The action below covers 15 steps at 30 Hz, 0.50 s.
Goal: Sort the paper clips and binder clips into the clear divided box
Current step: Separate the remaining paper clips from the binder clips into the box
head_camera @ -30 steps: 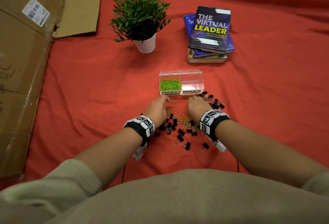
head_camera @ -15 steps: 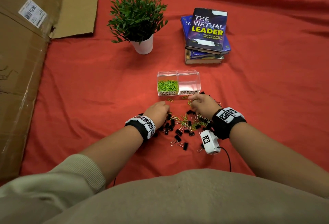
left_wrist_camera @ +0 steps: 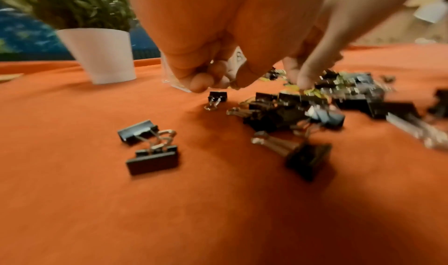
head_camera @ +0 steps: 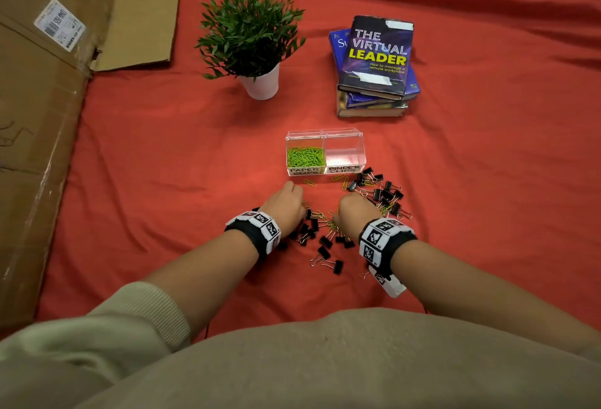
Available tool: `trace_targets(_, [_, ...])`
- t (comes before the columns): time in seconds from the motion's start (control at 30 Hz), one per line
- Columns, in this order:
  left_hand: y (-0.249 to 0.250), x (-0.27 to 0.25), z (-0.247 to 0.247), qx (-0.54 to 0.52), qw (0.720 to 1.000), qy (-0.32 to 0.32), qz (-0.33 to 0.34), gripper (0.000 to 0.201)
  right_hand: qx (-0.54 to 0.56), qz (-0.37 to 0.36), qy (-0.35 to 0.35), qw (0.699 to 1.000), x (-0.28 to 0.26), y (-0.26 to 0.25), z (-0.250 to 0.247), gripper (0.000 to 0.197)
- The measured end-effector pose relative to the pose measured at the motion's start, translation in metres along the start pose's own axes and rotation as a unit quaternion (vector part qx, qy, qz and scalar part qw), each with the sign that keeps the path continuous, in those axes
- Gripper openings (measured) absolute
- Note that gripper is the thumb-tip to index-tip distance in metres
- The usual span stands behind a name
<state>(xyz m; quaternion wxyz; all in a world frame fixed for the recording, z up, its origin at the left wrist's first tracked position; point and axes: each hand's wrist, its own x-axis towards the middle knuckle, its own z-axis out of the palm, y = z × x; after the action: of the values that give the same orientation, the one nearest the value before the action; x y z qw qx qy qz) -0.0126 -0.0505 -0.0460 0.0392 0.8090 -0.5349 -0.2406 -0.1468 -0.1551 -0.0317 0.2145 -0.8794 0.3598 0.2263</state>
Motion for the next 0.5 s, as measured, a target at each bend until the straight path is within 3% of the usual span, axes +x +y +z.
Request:
trace_targets(0.17, [-0.006, -0.003, -0.011, -0.172, 0.982, 0.025, -0.069, 0.014, -0.007, -0.005, 0.000, 1.000, 0.008, -0.005, 0.014, 0.033])
trace_targets(0.37, [-0.010, -0.002, -0.013, -0.261, 0.959, -0.006, -0.112, 0.028, -0.067, -0.048, 0.001, 0.997, 0.013, -0.006, 0.019, 0.035])
trace_targets(0.5, [-0.005, 0.001, -0.012, -0.290, 0.947, 0.001, -0.137, 0.025, 0.091, -0.009, -0.012, 0.996, 0.011, 0.001, 0.002, 0.019])
